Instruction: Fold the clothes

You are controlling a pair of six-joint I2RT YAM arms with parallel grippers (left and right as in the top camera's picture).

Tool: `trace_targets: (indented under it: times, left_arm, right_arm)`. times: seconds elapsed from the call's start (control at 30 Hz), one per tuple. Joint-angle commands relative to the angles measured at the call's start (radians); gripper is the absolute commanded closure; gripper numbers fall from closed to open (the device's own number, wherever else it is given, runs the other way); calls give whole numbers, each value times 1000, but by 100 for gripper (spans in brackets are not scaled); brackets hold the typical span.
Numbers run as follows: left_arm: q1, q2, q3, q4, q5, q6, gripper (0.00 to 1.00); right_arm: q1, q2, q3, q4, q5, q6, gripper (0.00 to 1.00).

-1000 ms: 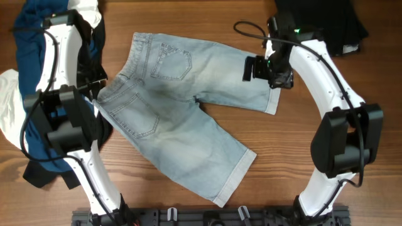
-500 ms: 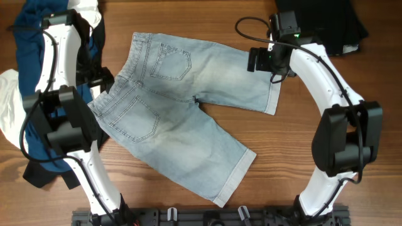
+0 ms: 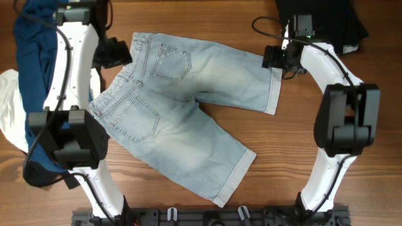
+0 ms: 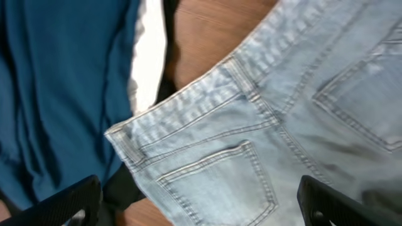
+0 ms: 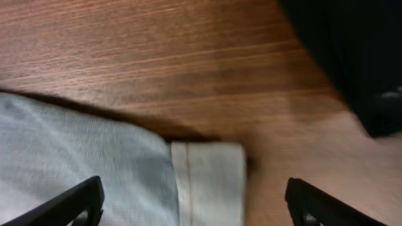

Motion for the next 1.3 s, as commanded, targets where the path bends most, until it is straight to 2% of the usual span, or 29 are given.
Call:
trace_targets:
  times: [0.0, 0.07, 0.13, 0.3, 0.43, 0.87, 1.13, 1.27]
  left_arm:
    - [-26, -10, 0, 24, 9, 23, 0]
    - [-30, -10, 0, 30, 9, 23, 0]
    - [-30, -10, 0, 29, 9, 23, 0]
    - [-29, -10, 0, 30, 8, 23, 0]
    - [-29, -10, 0, 39, 8, 23, 0]
    - [-29, -10, 0, 109, 8, 23, 0]
    - [-27, -10, 0, 163, 8, 23, 0]
    - [-27, -10, 0, 192, 8, 23, 0]
  right_arm:
    - [6, 59, 1, 41, -89, 4, 18]
    - [6, 82, 1, 63, -94, 47, 36]
    - [6, 102, 1, 75, -94, 56, 41]
    - [6, 119, 2, 95, -81, 77, 76]
    - [6, 117, 28, 122, -53, 77, 96]
    - [-3, 118, 253, 235, -26, 74, 96]
    - [-8, 135, 275, 371, -21, 74, 96]
    - [-11, 161, 278, 383, -18, 74, 96]
